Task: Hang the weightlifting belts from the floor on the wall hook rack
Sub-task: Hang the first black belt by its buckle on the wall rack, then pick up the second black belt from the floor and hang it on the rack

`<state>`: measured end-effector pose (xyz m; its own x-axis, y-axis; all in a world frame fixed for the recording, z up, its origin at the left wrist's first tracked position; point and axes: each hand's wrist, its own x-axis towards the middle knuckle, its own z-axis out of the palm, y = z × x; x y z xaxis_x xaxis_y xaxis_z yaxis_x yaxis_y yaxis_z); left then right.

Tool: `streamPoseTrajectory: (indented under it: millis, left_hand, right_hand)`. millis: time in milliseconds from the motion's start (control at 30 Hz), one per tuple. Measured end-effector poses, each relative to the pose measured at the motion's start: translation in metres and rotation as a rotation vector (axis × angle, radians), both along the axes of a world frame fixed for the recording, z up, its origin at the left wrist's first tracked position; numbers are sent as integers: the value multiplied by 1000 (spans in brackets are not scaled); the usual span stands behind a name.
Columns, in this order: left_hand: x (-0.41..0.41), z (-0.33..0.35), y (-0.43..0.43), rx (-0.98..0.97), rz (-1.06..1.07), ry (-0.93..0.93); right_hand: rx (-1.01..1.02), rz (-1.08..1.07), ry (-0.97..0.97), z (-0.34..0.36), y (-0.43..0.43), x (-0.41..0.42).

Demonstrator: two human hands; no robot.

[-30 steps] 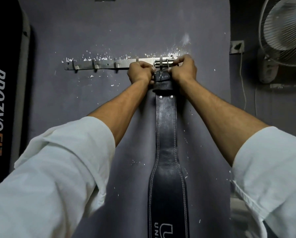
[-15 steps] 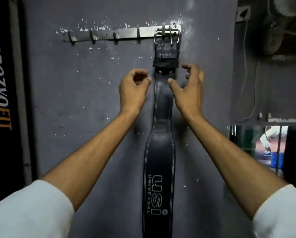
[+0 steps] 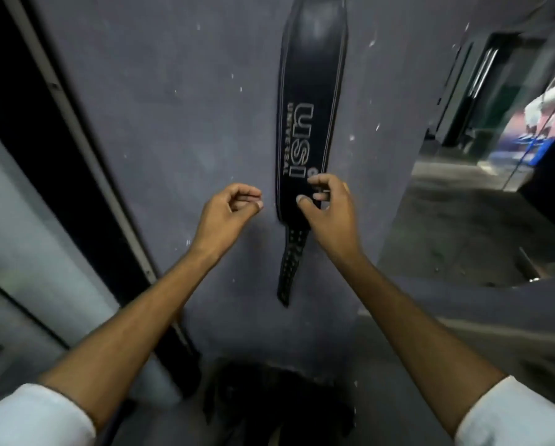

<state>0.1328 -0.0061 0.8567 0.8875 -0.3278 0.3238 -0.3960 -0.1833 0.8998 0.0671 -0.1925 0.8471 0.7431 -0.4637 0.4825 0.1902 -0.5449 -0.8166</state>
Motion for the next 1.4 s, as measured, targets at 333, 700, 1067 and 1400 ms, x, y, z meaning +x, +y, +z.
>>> streamPoseTrajectory:
  millis: [333, 700, 1067, 1400]
  left_hand:
    - [-125, -225, 103, 317, 94, 409]
    - [-197, -380, 181, 539, 78, 700]
    - [-142, -604, 154, 597, -158, 760]
    - [-67, -865, 69, 825, -137, 668]
  right_hand:
    - [104, 158, 648, -217, 65, -110]
    - [123, 216, 1019, -387, 154, -162]
    - [269, 117, 1127, -597, 150, -135]
    - [348, 26, 1040, -842, 100, -77]
